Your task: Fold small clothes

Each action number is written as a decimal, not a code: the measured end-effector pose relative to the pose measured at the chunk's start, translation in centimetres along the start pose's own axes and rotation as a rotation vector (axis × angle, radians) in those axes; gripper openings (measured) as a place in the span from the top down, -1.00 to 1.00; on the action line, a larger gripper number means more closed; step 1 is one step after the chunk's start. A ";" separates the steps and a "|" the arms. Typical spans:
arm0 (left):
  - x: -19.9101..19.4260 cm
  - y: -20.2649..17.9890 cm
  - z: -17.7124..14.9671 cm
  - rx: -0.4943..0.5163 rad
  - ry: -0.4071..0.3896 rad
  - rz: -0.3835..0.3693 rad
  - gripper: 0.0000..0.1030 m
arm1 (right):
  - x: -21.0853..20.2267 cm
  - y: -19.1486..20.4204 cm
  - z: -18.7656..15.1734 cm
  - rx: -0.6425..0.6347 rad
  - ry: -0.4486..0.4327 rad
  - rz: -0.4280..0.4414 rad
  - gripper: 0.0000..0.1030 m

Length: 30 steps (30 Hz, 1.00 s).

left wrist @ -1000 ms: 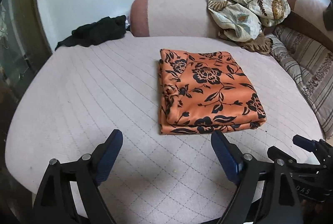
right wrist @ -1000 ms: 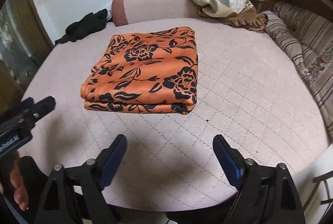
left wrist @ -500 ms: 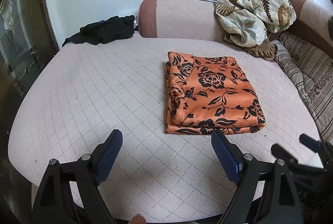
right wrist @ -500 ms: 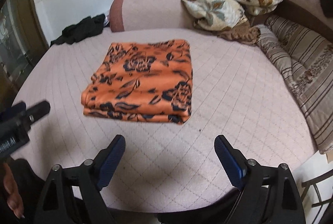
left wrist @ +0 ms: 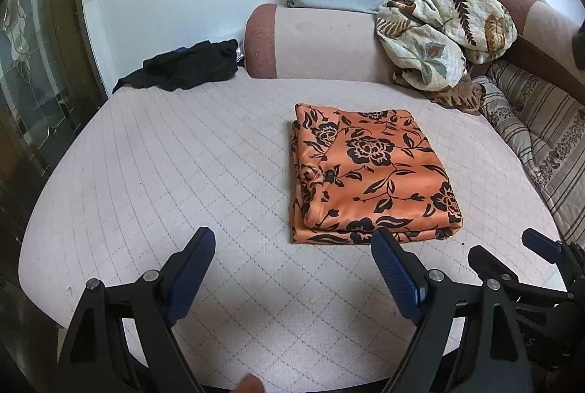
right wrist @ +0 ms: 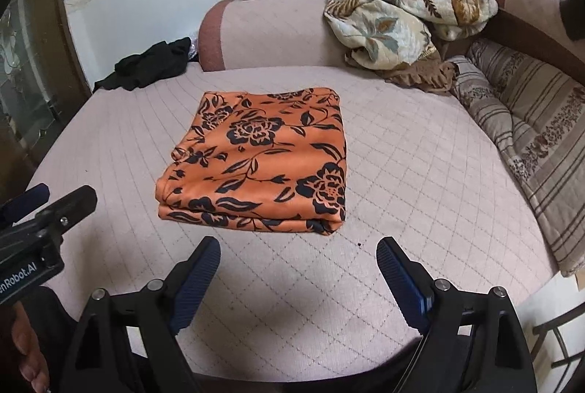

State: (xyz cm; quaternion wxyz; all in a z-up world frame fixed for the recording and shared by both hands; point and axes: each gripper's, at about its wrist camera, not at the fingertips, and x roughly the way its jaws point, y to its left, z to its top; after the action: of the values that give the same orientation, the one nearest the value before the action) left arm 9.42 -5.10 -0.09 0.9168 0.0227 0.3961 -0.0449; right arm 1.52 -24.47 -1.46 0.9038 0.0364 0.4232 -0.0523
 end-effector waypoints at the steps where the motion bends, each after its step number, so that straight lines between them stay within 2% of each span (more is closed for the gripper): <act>1: 0.1 -0.1 0.0 0.002 0.005 -0.005 -0.70 | 0.0 0.0 0.0 0.000 0.000 0.000 -0.74; 9: 0.7 -0.4 0.2 -0.004 0.043 -0.027 -0.70 | 0.3 -0.2 0.0 0.013 0.006 0.005 -0.74; 15: 0.9 -0.6 0.6 0.000 0.043 -0.022 -0.80 | 1.0 -0.5 0.5 0.008 0.012 0.005 -0.74; 24: 1.5 -1.2 0.9 0.032 0.037 -0.008 -0.80 | 1.6 -0.3 1.1 0.004 0.018 0.003 -0.74; 30: 2.0 -1.2 1.1 0.024 0.044 -0.026 -0.80 | 2.1 -0.3 1.3 0.004 0.028 0.000 -0.74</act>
State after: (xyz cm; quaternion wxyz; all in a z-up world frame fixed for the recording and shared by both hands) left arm 11.46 -6.46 -0.75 0.9070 0.0297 0.4157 -0.0612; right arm 3.82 -25.07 -2.24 0.8977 0.0389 0.4358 -0.0527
